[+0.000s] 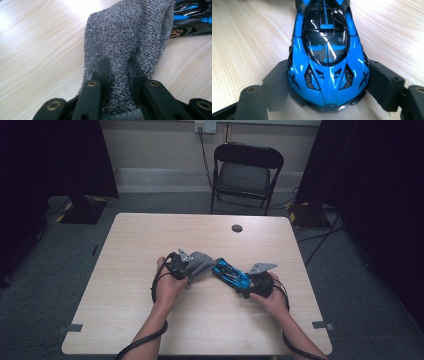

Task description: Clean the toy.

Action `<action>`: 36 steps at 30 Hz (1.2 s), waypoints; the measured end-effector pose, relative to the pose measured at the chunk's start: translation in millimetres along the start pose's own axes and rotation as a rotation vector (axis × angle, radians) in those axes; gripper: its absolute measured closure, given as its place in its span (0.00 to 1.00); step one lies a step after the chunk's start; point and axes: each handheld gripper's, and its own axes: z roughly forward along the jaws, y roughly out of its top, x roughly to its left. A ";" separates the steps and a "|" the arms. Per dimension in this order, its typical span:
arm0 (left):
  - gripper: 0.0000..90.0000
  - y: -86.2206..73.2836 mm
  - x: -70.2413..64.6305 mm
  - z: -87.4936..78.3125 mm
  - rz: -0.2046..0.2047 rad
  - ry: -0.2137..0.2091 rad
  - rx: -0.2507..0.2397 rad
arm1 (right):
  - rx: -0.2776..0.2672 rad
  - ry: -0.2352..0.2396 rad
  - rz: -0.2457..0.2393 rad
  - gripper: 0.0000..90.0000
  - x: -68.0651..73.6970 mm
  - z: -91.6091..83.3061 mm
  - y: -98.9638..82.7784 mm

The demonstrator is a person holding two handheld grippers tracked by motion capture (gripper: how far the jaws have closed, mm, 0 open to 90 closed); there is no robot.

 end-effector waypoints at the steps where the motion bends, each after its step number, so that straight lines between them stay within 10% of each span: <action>1: 0.84 -2.5 1.7 -2.6 -0.004 0.003 -0.002 | 0.000 0.000 0.000 0.28 0.0 0.0 0.0; 26: 0.84 -30.6 -3.1 -16.0 -0.022 -0.012 0.016 | -0.035 -0.001 0.037 0.17 -1.3 -26.8 20.9; 36: 0.84 -31.5 -13.1 -16.8 -0.009 -0.034 0.007 | -0.042 0.003 0.055 0.33 -3.3 -15.1 33.5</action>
